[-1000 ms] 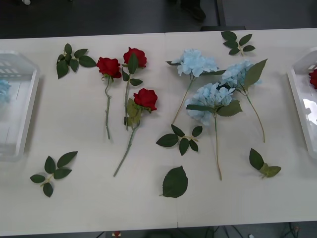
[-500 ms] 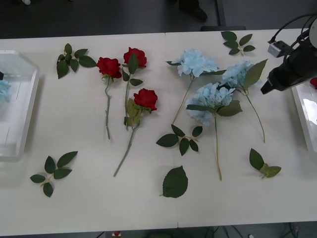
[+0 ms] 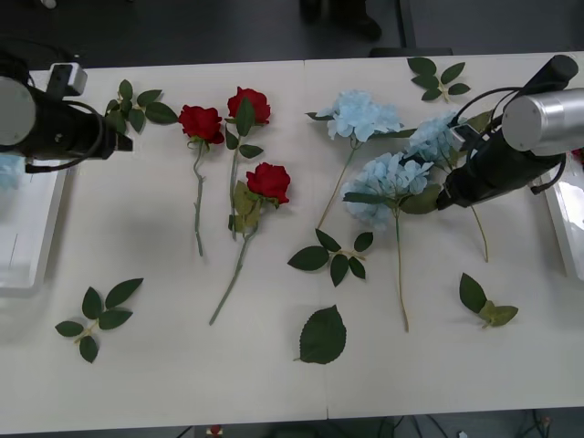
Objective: Place the red flowers into the right box and the blue flowers into the left box. If a person shows an open palm, hand one flower to the person first, then continue sorting.
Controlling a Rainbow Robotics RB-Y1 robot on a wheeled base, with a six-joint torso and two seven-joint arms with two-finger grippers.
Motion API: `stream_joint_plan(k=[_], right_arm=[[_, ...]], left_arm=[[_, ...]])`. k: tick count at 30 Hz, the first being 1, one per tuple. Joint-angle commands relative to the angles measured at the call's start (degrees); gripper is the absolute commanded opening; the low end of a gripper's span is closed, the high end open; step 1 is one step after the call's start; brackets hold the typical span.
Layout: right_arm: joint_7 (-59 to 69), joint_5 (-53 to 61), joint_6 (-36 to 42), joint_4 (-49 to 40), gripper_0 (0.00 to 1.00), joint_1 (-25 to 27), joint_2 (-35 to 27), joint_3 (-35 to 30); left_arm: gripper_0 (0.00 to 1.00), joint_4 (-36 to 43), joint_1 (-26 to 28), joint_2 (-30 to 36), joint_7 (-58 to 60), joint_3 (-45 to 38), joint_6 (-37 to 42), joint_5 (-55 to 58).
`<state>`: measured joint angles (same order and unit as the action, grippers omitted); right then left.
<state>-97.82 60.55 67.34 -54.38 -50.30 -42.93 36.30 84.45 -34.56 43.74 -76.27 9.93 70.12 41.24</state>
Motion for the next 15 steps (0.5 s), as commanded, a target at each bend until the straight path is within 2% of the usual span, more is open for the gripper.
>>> stream_joint_plan(k=[1,4,5,6,7,8,9,10,15], right_arm=[[1.41,-1.75,-2.22,4.28,1.0,-2.35,3.99,0.09],[1.14,-2.45,-3.27,7.45,1.0,-3.58,5.66,0.09],[1.14,-2.72,-3.27,8.24,0.81,-4.11,6.01,0.09],[1.14,-2.72,-3.27,8.5,0.69,-4.28,6.19,0.09],[1.32,-2.98,-3.01,8.94,0.42,-4.81,6.36,0.09],[1.41,-3.16,-2.74,9.2,0.21,-4.99,6.36,0.09],[1.23,-3.33,-2.22,9.29,0.05,-5.25,6.36,0.09],[1.23,-3.33,-2.04,9.29,0.0,-5.43,6.36,0.09],[0.71,-3.59,-0.28,9.29,0.0,-5.78,6.01,-1.76]], left_arm=[[1.0,0.62,-4.91,-4.9,4.2,5.89,-3.85,-8.1],[1.0,-1.13,-6.49,-7.44,5.08,8.44,-4.73,-11.44],[1.0,-2.54,-7.1,-8.41,5.16,8.88,-5.61,-11.8],[1.0,-3.33,-7.37,-8.94,5.16,9.06,-6.4,-11.8],[1.0,-5.09,-7.98,-9.91,5.08,9.67,-8.16,-12.15],[1.0,-6.41,-8.51,-10.52,4.9,10.29,-9.48,-12.41],[1.0,-8.87,-9.3,-11.4,4.81,11.52,-11.85,-12.94],[1.0,-9.92,-9.65,-11.66,4.81,11.96,-12.82,-13.2],[1.0,-18.71,-12.64,-14.39,4.46,15.47,-19.59,-14.87]])
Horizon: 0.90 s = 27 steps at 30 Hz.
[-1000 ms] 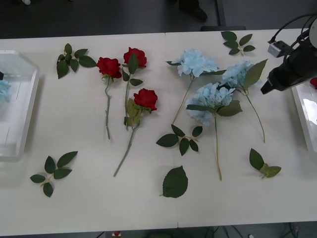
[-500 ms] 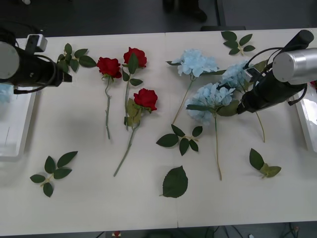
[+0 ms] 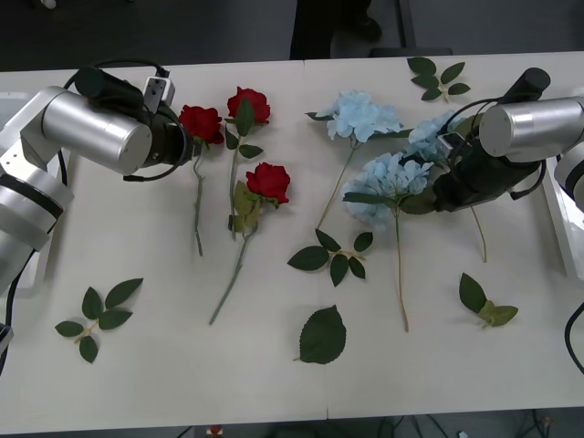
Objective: Place the red flowers into the right box and the blue flowers into the left box. If a person shows an open palm, hand one flower to the person first, then continue sorting.
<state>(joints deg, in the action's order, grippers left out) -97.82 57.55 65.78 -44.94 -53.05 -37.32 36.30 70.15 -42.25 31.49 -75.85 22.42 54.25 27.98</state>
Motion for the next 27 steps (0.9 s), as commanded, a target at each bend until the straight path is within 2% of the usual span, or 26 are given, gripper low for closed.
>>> stream_joint_plan(k=[1,9,13,20,24,27], right_arm=[[0.62,-0.6,1.55,-0.15,0.0,-3.03,0.41,-2.02],[-1.05,0.28,3.57,-0.15,0.0,-3.03,-0.82,-5.88],[-3.95,1.07,5.06,-0.32,0.0,-3.12,-1.96,-11.42],[-13.8,9.07,6.38,-0.32,0.0,-3.91,-6.18,-26.36],[-18.1,12.85,4.45,-0.32,0.0,-6.72,-6.8,-31.11],[-20.48,16.01,1.46,-0.32,0.0,-9.09,-6.8,-32.08]], left_arm=[[1.0,-5.11,-5.21,-2.4,3.96,3.24,-4.07,-1.62],[1.0,-6.86,-6.35,-3.01,3.52,4.65,-4.42,-1.97],[1.0,-6.86,-6.35,-3.01,3.43,4.65,-4.42,-1.62],[1.0,-6.86,-6.26,-3.01,3.52,4.65,-4.33,-1.44],[1.0,-6.86,-6.26,-3.01,3.52,4.65,-4.33,-1.44],[1.0,-6.86,-6.26,-3.01,3.52,4.65,-4.33,-1.44]])
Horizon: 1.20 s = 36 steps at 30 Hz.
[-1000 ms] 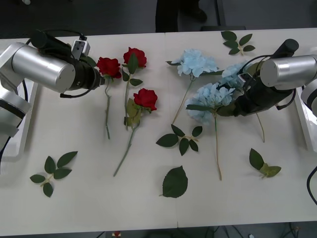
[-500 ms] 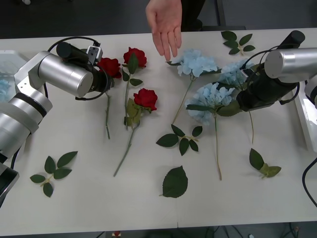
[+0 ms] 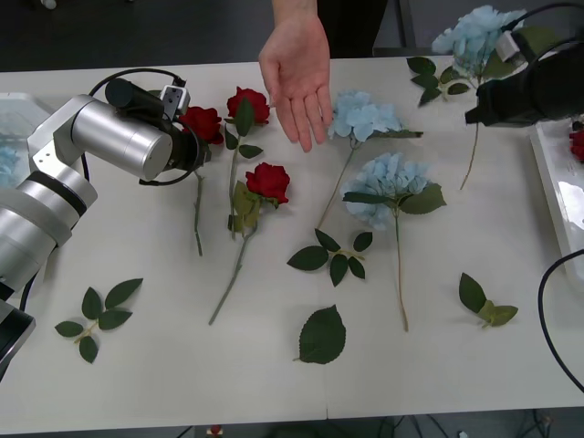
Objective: Place the red flowers into the right box and the blue flowers into the left box. If a person shows an open palm, hand one flower to the person first, then continue sorting.
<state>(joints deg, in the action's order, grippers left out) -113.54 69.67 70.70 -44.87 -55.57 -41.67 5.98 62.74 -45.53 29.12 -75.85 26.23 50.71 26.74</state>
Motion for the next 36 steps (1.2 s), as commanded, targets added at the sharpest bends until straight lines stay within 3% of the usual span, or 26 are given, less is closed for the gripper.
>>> stream_joint_plan(k=[1,6,13,22,36], right_arm=[[-5.03,5.65,-4.95,-0.4,0.0,-7.63,-2.28,-1.76],[-6.7,16.64,-11.46,-0.4,0.0,-10.97,0.19,-1.85],[-21.37,27.19,-20.34,-0.4,0.0,-17.91,4.76,-3.52],[-40.8,39.84,-21.21,-0.4,0.0,-22.3,8.89,-4.4],[-41.46,42.13,-22.71,-0.4,0.0,-23.1,11.87,-3.78]], left_arm=[[1.0,0.54,-2.98,-0.64,3.52,0.84,-0.79,-0.2],[1.0,0.54,-2.98,-0.64,3.52,0.84,-0.79,-0.2],[1.0,0.54,-2.98,-0.64,3.52,0.84,-0.79,-0.2],[1.0,0.54,-2.98,-0.64,3.52,0.84,-0.79,-0.2],[1.0,0.54,-2.98,-0.64,3.52,0.84,-0.79,-0.2]])
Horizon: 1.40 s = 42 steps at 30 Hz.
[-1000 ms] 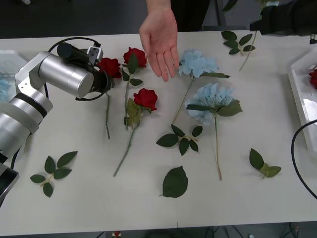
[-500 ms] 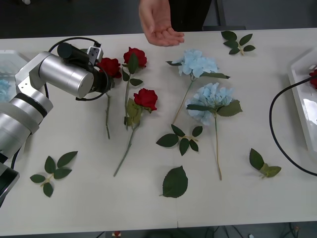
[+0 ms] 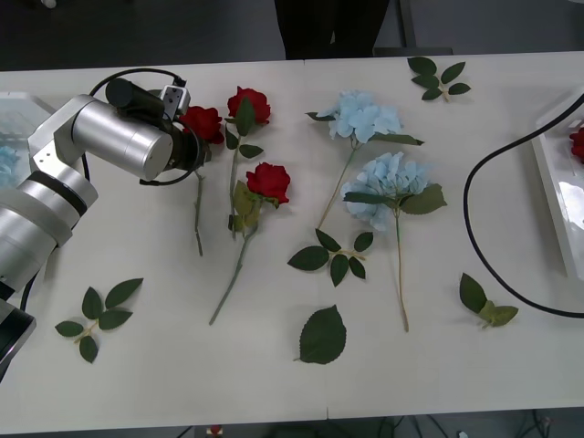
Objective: Place the red flowers into the right box and the blue flowers into the left box. If a person shows an open palm, hand one flower to the person first, then continue sorting.
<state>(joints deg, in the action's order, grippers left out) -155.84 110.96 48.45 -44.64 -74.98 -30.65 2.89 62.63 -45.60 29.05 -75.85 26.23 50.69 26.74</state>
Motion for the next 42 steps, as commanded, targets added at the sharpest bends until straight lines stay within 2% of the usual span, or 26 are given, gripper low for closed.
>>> stream_joint_plan(k=[1,13,14,15,16,20,23,28,31,36,42], right_arm=[[0.84,0.92,-0.37,-0.62,0.0,-3.68,0.94,-0.7],[0.84,1.1,0.6,-0.62,0.0,-3.6,1.03,-0.7],[0.84,1.18,0.77,-0.62,0.03,-3.6,1.03,-0.7],[0.84,1.18,0.86,-0.62,0.25,-3.6,1.03,-0.7],[0.84,1.27,0.86,-0.62,0.41,-3.68,1.03,-0.7],[0.84,2.15,0.86,-0.62,0.7,-3.68,1.03,-0.78],[0.84,3.38,0.95,-0.62,0.83,-3.68,1.03,-0.7],[0.84,4.26,1.48,-0.62,0.92,-3.6,1.03,-0.7],[0.84,4.17,2.97,0.08,0.92,-3.6,0.77,-0.7],[0.84,1.18,10.09,2.45,0.92,-3.6,-0.9,-0.52],[17.94,-9.45,19.05,1.75,0.92,-3.42,-5.03,5.63]], left_arm=[[1.0,0.65,-2.92,-0.57,3.52,0.84,-0.77,-0.2],[1.0,0.65,-2.92,-0.57,3.52,0.84,-0.77,-0.2],[1.0,0.65,-2.92,-0.57,3.52,0.84,-0.77,-0.2],[1.0,0.65,-2.92,-0.57,3.52,0.84,-0.77,-0.2],[1.0,0.65,-2.92,-0.57,3.52,0.84,-0.77,-0.2],[1.0,0.65,-2.92,-0.57,3.52,0.84,-0.77,-0.2],[1.0,0.65,-2.92,-0.57,3.52,0.84,-0.77,-0.2],[1.0,0.65,-2.92,-0.57,3.52,0.84,-0.77,-0.2],[1.0,0.65,-2.92,-0.57,3.52,0.84,-0.77,-0.2],[1.0,0.65,-2.92,-0.57,3.52,0.84,-0.77,-0.2],[1.0,0.65,-2.92,-0.57,3.52,0.84,-0.77,-0.2]])
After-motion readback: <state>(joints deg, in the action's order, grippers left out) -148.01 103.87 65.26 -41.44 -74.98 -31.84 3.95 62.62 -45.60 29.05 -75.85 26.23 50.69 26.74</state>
